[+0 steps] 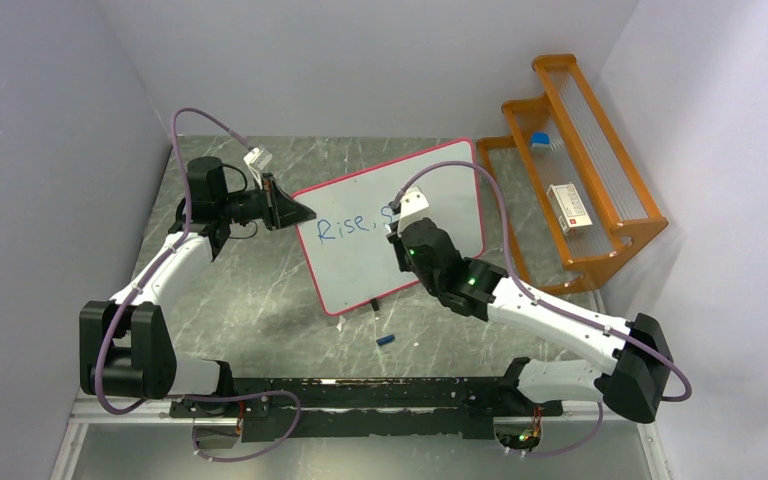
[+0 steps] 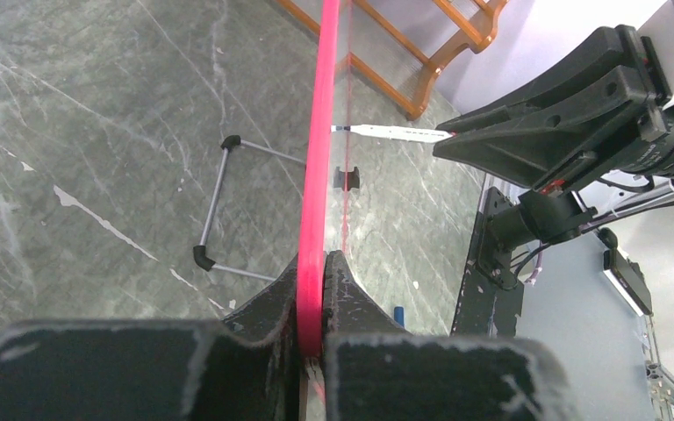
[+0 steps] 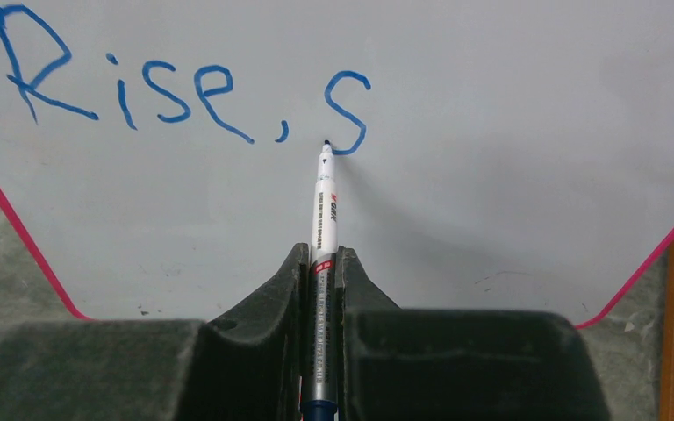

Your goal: Write a sentence on the whiteboard

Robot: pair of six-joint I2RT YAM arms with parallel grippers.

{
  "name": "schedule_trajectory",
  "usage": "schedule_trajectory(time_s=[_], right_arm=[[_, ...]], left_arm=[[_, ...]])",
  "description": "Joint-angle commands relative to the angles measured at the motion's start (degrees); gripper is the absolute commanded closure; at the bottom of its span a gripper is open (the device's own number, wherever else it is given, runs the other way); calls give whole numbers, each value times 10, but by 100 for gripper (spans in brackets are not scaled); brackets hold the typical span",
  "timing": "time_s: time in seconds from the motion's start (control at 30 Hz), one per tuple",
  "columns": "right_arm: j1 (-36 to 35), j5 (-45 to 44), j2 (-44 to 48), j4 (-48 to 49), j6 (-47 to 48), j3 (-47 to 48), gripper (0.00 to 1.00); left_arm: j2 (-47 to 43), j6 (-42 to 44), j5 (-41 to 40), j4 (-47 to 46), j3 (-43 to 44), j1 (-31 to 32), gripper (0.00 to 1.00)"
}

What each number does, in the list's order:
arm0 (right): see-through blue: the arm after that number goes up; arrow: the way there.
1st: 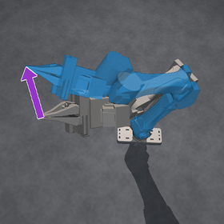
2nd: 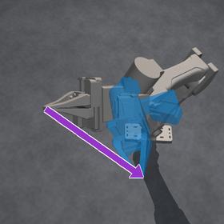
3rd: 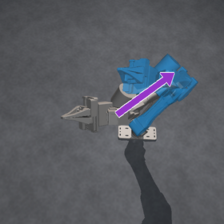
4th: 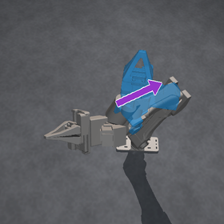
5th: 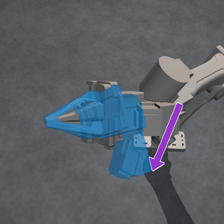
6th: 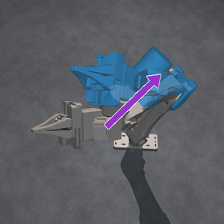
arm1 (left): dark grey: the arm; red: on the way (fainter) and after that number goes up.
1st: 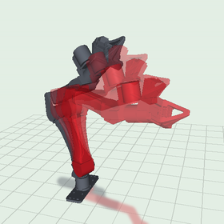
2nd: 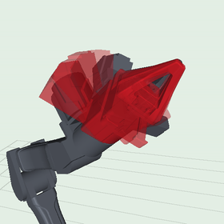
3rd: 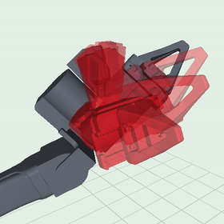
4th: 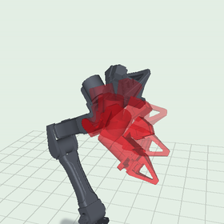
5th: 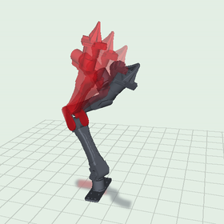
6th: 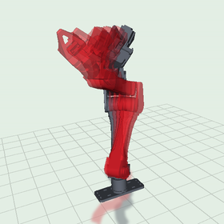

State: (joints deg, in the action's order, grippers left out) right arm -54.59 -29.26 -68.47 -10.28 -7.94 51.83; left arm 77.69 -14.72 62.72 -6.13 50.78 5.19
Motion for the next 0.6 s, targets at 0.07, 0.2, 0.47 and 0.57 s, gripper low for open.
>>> schedule_trajectory(time_s=[0.07, 0.2, 0.47, 0.57], right_arm=[[4, -11, 41, 32, 4, -2, 100], [5, -30, 44, 30, 18, 10, 100], [19, -41, 23, 59, 38, 22, 100], [22, -41, 14, 68, 44, 29, 100]], left_arm=[[17, 63, -39, 56, -8, 17, 95], [17, 64, -39, 58, -8, 17, 95], [18, 61, -36, 54, -9, 17, 95], [18, 61, -36, 54, -9, 17, 95]])
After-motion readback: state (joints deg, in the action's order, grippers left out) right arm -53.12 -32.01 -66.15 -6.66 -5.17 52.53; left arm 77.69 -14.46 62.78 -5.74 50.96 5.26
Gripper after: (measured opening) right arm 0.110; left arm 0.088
